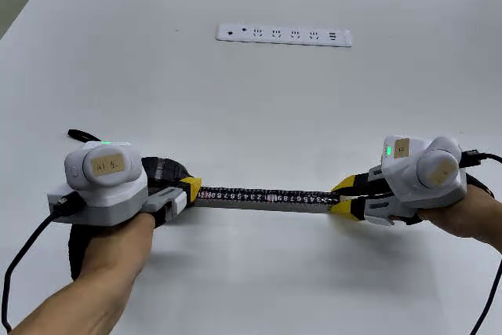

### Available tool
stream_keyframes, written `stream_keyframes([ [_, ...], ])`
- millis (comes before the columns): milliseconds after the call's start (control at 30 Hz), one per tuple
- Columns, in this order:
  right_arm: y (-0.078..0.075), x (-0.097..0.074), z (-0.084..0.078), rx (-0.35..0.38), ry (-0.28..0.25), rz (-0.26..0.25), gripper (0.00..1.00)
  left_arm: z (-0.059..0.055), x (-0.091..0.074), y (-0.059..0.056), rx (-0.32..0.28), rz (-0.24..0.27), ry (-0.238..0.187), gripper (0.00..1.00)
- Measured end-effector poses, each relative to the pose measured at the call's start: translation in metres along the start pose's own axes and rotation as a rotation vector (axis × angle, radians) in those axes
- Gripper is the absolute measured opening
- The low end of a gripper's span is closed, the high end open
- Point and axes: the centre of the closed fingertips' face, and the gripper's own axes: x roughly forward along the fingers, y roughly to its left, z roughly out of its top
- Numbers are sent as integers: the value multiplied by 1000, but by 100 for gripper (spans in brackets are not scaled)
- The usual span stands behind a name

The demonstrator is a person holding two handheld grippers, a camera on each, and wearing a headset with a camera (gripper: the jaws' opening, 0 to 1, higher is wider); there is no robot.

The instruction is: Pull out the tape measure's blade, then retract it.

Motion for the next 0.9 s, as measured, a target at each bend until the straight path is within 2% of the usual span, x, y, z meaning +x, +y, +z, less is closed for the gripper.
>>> stream_keyframes([
  [900, 6, 17, 19, -16, -19, 25, 10, 0, 0, 1, -4, -5, 5, 58],
])
